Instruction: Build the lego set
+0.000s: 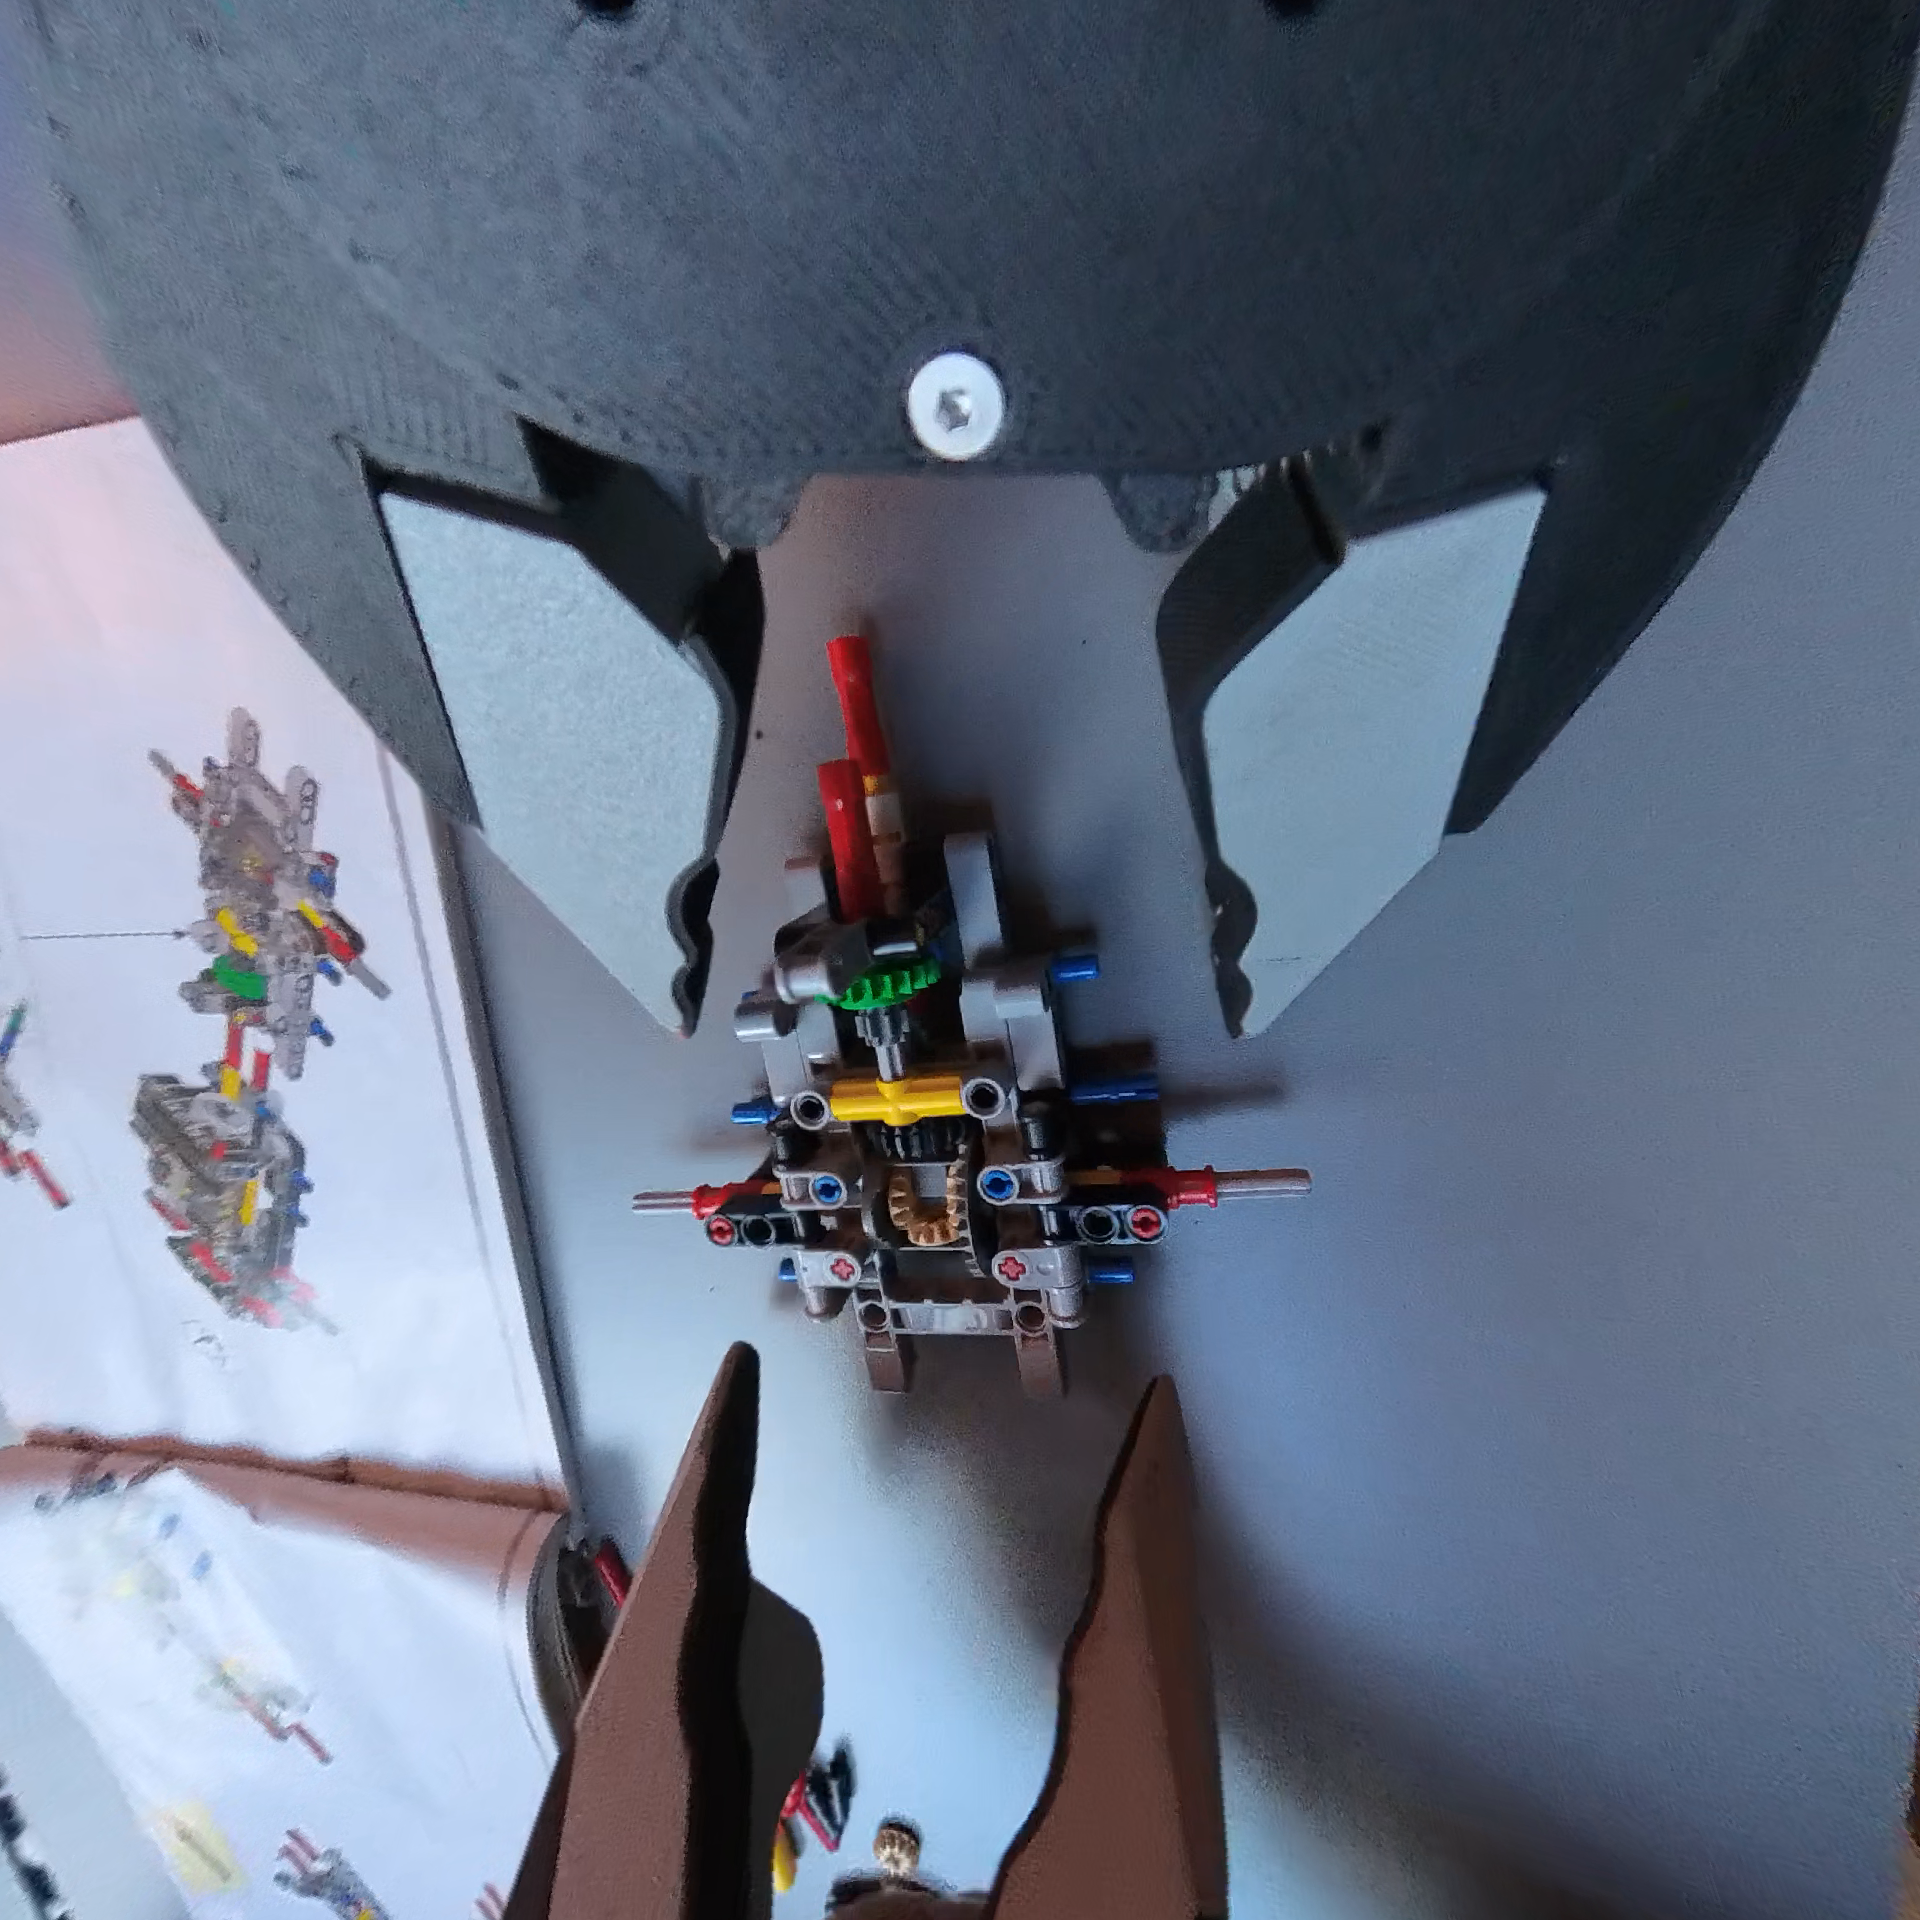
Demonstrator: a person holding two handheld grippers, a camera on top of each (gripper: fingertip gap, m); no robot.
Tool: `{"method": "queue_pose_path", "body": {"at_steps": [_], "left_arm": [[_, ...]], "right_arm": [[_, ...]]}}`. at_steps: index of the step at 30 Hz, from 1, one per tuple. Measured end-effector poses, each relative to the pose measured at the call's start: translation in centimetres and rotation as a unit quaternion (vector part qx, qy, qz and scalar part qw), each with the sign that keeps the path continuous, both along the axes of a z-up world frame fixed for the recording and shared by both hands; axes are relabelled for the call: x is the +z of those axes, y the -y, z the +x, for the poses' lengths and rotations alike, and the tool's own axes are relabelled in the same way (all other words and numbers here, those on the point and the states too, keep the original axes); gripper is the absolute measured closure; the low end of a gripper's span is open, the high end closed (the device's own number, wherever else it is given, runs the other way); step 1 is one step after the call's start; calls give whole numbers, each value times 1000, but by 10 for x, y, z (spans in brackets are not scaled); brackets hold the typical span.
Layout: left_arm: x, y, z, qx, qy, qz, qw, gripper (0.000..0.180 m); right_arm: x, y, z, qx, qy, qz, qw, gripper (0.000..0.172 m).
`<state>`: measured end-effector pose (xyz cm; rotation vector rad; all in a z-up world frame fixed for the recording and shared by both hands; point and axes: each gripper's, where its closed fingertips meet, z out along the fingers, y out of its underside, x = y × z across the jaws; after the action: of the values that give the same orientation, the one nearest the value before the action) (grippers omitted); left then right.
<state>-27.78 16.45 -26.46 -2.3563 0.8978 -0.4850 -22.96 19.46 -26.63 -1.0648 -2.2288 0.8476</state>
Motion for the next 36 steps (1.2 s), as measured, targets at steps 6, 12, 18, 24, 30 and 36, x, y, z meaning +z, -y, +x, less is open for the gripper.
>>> {"method": "queue_pose_path", "body": {"at_steps": [6, 12, 18, 24, 30, 36], "left_arm": [[-8, -2, 7, -22, -28, 16, 999, 102], [-9, -6, 7, -17, -43, 35, 998, 121], [-8, -5, 12, -16, -29, 32, 999, 134], [-8, -6, 12, -8, -27, 31, 999, 138], [-8, -5, 13, -4, -30, 31, 999, 139], [-8, -4, 14, -3, -32, 30, 999, 139]], "right_arm": [[-6, 5, -3, 7, 22, -39, 999, 76], [-7, 6, -7, -1, 33, -52, 998, 80], [-7, 6, -11, -12, 31, -55, 998, 84], [-7, 6, -14, -19, 29, -55, 998, 83], [-7, 6, -14, -20, 30, -59, 998, 88], [-7, 7, -13, -13, 33, -55, 998, 89]]}}
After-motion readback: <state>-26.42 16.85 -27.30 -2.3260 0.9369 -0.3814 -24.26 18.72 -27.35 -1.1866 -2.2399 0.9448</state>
